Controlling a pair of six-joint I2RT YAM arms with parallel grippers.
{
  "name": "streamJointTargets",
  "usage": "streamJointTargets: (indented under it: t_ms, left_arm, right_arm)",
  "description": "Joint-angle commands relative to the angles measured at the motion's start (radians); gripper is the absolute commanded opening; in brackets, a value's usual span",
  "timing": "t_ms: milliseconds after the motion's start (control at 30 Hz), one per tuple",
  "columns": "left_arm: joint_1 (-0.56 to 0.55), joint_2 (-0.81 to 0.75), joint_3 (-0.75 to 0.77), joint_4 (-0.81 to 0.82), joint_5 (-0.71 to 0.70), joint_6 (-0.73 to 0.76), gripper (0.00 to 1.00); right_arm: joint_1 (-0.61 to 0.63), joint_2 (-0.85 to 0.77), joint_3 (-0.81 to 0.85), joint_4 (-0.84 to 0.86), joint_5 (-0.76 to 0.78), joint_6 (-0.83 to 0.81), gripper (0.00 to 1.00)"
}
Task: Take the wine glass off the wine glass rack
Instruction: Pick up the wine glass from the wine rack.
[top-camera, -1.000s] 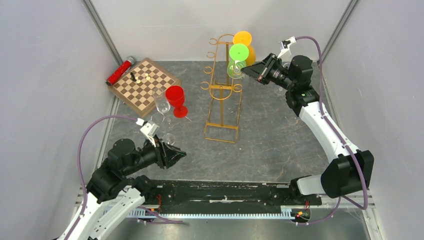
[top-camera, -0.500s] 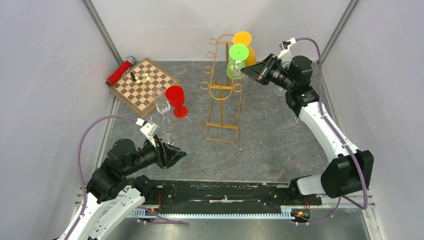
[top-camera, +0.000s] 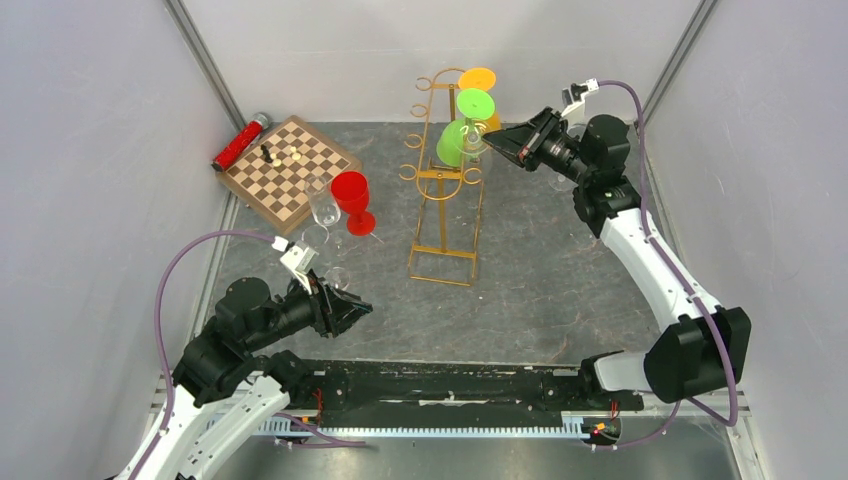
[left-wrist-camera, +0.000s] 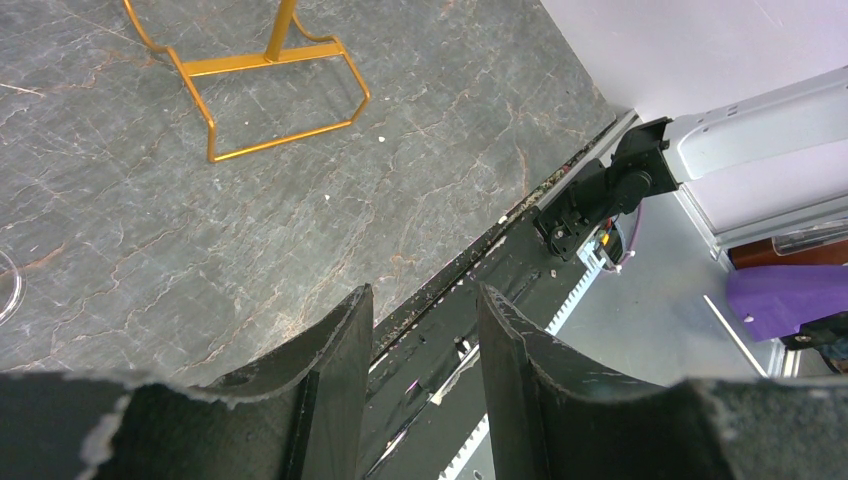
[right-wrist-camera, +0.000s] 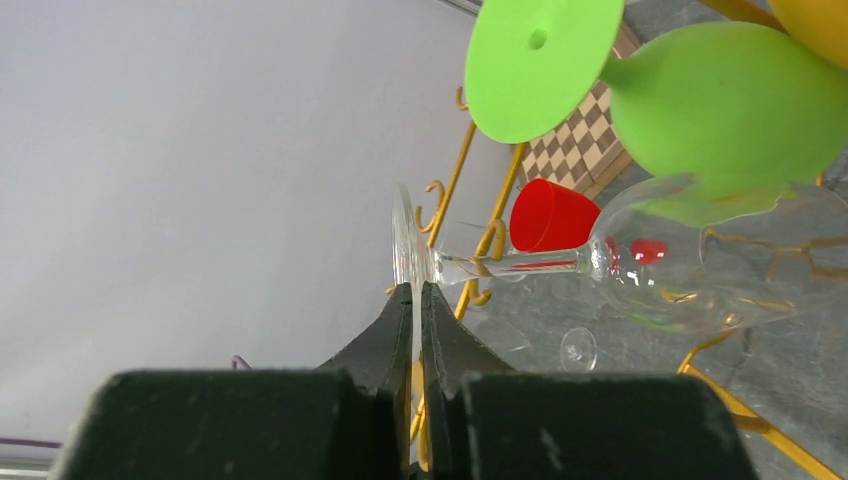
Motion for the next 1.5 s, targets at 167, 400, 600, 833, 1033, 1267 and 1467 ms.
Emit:
streamJointTargets:
  t_ms: [167, 400, 600, 833, 1033, 1267, 1467]
  left_arm:
    - [0.004, -0.001, -0.002, 0.027, -0.022, -0.02, 0.5]
    - [0.004, -0.005, -0.002, 0.025, -0.03, -0.022, 0.5]
    - [0.004, 0.003, -0.001, 0.023, -0.032, -0.023, 0.49]
    - [0.003, 0.008, 0.0, 0.022, -0.038, -0.024, 0.5]
    - [0.004, 0.01, 0.0, 0.022, -0.039, -0.025, 0.5]
    - [0.003, 0.015, 0.0, 0.02, -0.04, -0.024, 0.5]
    - [0.004, 0.016, 0.0, 0.02, -0.039, -0.025, 0.5]
  right_arm:
    - [0.004, -0.056, -0.017, 0.118, 0.021, 0.13, 0.0]
    - [0.002, -0.068, -0.035, 0.133, 0.047, 0.169, 0.0]
    - [-0.004, -0.072, -0.061, 0.181, 0.065, 0.242, 0.0]
    - [-0.043, -0.082, -0.101, 0.253, 0.062, 0.313, 0.0]
    - [-0.064, -0.094, -0.123, 0.271, 0.047, 0.327, 0.0]
    - [-0.074, -0.124, -0.155, 0.293, 0.027, 0.338, 0.0]
    - [-0.074, -0.145, -0.153, 0.294, 0.015, 0.339, 0.0]
